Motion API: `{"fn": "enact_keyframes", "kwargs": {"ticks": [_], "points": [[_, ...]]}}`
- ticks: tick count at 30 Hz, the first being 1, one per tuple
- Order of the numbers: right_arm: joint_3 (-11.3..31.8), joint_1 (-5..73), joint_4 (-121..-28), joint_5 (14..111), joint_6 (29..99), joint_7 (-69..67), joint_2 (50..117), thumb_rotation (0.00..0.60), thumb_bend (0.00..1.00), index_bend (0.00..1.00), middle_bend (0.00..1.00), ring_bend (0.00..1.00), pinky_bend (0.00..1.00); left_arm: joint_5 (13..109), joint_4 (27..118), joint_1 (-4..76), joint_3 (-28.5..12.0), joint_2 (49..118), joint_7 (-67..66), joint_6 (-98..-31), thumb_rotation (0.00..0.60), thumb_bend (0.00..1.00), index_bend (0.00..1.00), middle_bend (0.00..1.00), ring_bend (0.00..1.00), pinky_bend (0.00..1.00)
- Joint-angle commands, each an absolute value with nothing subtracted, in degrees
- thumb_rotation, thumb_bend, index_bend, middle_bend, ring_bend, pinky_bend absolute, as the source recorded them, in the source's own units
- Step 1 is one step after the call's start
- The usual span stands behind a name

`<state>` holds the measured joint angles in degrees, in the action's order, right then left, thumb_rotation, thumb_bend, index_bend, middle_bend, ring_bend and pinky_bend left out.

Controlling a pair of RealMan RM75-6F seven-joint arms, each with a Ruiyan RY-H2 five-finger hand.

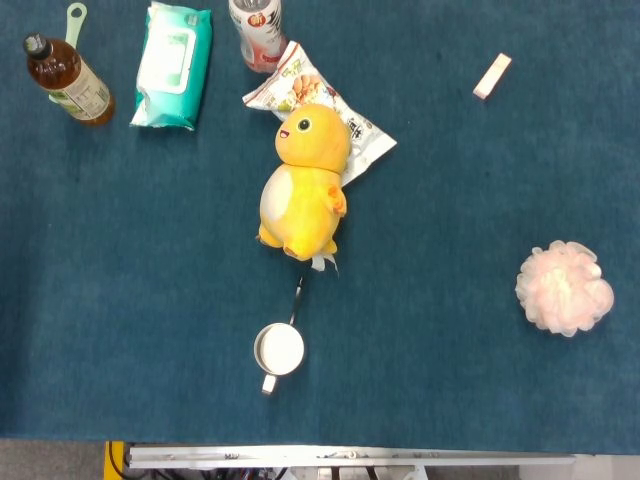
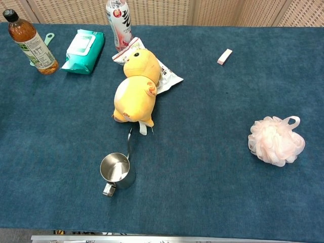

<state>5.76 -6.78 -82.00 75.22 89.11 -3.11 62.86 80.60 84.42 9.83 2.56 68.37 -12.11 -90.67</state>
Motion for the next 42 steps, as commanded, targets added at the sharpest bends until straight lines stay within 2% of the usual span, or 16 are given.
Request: {"fn": "enact_keyframes", "kwargs": {"ticks": [1,16,42], "points": [[4.2,-5.3,-80.4,79.7,87.6,-6.0,62.9,0.6,0.0,0.25,0.35,0.2,0.23,81.5,85.0,9.2,2.4,68.3,-12.4,-91.1,0.6,0.05,0.08,0.08,0.04,0.0],[1.4,-2.6,-80.9,89.9,88.7,-8.9,62.8,0.6,0.0,0.25,0.35,0.2,0.23,83.5,86.0,7.1,1.1,68.2,-14.1,-91.3,0.6,0.05,0.08,0.08,0.04,0.0],[0.5,-2.2,-82.0,90.5,88.8,-8.1,62.6,0.6,0.0,0.25,0.35,0.2,0.23,83.1,86.8,5.9,-1.0,68.3,-17.0,-88.8,0.6,0.05,0.08,0.08,0.04,0.0]]}}
